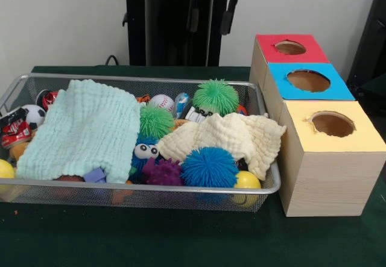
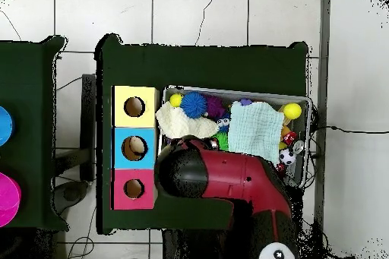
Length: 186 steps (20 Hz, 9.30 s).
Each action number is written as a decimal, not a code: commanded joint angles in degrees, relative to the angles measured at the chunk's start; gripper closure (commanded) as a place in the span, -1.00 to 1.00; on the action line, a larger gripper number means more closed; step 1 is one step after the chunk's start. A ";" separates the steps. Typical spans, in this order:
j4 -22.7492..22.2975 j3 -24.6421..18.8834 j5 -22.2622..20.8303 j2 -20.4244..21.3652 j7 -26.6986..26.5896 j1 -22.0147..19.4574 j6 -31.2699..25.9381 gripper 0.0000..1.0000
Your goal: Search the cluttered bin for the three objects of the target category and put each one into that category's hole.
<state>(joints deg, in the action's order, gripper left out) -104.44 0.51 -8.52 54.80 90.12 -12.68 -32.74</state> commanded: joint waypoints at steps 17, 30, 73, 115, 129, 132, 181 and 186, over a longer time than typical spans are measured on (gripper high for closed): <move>4.56 -6.03 -11.03 -8.49 -1.69 -8.59 10.35 -1.00; 9.45 1.67 -15.23 -14.51 3.21 -7.40 6.87 -1.00; 8.40 -4.57 -15.12 -37.12 5.01 -19.27 34.86 1.00; -2.59 11.95 3.65 -22.21 16.74 6.07 11.46 1.00; -4.47 21.05 6.38 -20.19 15.61 13.67 15.09 1.00; -4.57 21.03 6.20 -19.61 14.43 13.12 15.18 1.00; 4.17 11.88 -5.84 -17.94 5.02 -4.67 33.38 -1.00; 6.28 10.13 -7.75 -21.79 5.28 -7.63 37.19 -1.00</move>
<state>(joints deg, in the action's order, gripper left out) -103.45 16.08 -12.49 37.87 90.70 -17.14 -0.16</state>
